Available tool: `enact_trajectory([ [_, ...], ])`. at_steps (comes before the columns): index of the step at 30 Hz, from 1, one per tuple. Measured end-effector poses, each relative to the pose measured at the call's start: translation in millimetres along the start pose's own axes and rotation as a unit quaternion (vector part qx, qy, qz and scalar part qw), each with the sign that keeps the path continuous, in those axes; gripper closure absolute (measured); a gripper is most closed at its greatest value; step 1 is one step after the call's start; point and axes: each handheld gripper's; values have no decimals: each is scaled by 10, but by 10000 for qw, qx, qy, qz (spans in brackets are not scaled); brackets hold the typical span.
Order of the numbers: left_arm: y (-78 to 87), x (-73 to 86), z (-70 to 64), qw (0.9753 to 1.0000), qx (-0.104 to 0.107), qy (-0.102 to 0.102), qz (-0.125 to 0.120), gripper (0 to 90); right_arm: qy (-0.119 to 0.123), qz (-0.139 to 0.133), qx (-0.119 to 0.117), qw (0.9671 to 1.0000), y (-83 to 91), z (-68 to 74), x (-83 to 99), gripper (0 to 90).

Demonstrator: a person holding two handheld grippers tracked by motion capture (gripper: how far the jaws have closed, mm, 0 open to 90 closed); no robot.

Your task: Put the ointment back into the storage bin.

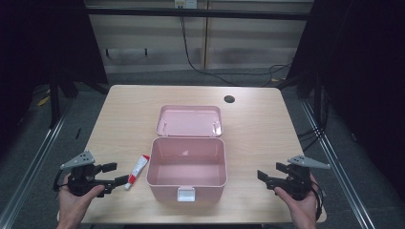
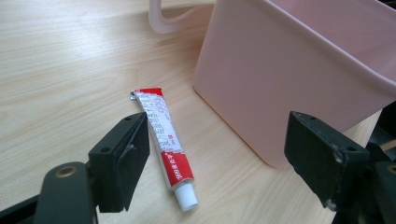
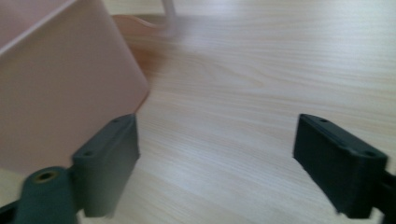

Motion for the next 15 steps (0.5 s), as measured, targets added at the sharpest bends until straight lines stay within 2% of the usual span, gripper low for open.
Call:
enact_trajectory([
  [1, 0, 0, 0, 10000, 0, 0, 0, 234, 0, 0, 0, 10000, 0, 0, 0, 145],
  [2, -8, -1, -5, 10000, 15, -13, 42, 249, 50, 7, -145, 9999, 15, 15, 4, 141],
  [3, -8, -1, -5, 10000, 15, -13, 42, 273, 50, 7, -145, 9999, 15, 15, 4, 141],
  [5, -17, -11, -14, 10000, -65, -34, 45, 291, 25, 33, -270, 9996, 25, 25, 13, 143],
  [7, -22, -24, -36, 9999, -73, -65, 75, 306, 79, 37, -216, 9997, 29, 38, 15, 159],
  [8, -16, -47, -63, 9999, -15, -129, 52, 338, 79, -28, -247, 9997, 46, 41, 15, 214],
  [10, -11, -61, -72, 9999, 20, -130, 48, 349, 71, -68, -245, 9997, 55, 48, 19, 227],
  [11, -3, -86, -76, 9999, 109, -19, 65, 360, 50, -49, -275, 9996, 58, 51, 19, 229],
  [13, -3, -108, -81, 9998, 126, -35, 143, 442, 40, -56, -283, 9996, 61, 58, 19, 229],
  [14, -1, -149, -98, 9999, 62, -36, 144, 449, 13, -80, -335, 9994, 66, 68, 16, 230],
  [15, -7, -176, -104, 9998, 111, 21, 185, 449, 39, -89, -345, 9994, 69, 73, 15, 235],
])
Point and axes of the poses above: each handheld gripper's, and its own axes: y roughly backward along the jaws, x roughly out of its underside, z roughly to its left, and after that the axes turned 10 degrees about -z, right-handed
